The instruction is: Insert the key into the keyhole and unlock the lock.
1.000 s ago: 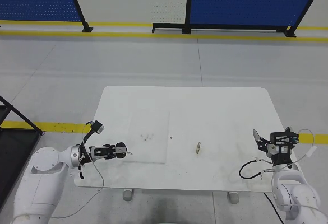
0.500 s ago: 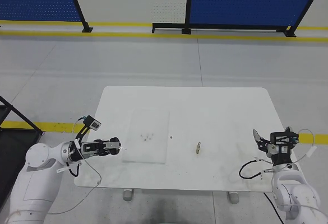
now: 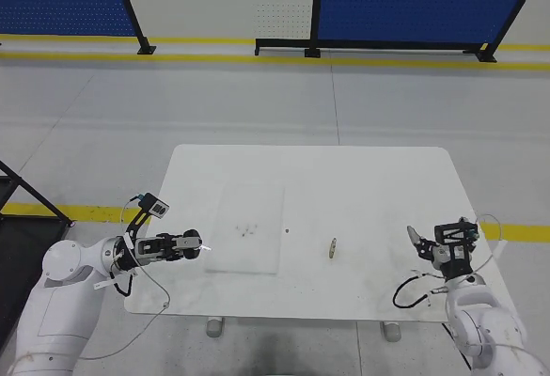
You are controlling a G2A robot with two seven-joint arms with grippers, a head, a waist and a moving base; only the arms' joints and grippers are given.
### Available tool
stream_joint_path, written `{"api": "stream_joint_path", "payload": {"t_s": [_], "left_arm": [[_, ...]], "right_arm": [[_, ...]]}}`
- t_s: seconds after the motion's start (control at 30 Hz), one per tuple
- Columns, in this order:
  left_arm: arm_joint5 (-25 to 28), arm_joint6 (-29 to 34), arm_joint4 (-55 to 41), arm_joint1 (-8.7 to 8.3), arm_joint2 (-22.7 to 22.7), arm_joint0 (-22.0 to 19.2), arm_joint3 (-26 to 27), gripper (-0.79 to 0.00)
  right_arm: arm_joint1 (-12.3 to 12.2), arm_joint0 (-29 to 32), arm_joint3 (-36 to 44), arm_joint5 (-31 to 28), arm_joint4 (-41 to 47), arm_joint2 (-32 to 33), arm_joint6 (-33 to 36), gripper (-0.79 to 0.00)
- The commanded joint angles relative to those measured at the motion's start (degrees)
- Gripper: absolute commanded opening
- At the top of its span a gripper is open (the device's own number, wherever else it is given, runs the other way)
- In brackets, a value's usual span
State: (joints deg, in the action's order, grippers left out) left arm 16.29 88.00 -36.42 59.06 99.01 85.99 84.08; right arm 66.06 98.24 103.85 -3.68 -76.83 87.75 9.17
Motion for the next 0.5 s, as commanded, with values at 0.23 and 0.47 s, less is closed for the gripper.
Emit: {"api": "stream_joint_path", "payload": {"t_s": [0.23,0.47], "left_arm": [[0.00,0.00,0.00,0.00,0.00,0.00,0.00,-0.785],[0.00,0.00,0.00,0.00,0.00,0.00,0.00,-0.785]], "right_arm": [[0.81,-4.30,2.64,-1.06,4.53,-6.88,17.00,0.000],[1.45,-10.87,4.08,-0.38,8.08,-11.11,28.92,0.000]]}}
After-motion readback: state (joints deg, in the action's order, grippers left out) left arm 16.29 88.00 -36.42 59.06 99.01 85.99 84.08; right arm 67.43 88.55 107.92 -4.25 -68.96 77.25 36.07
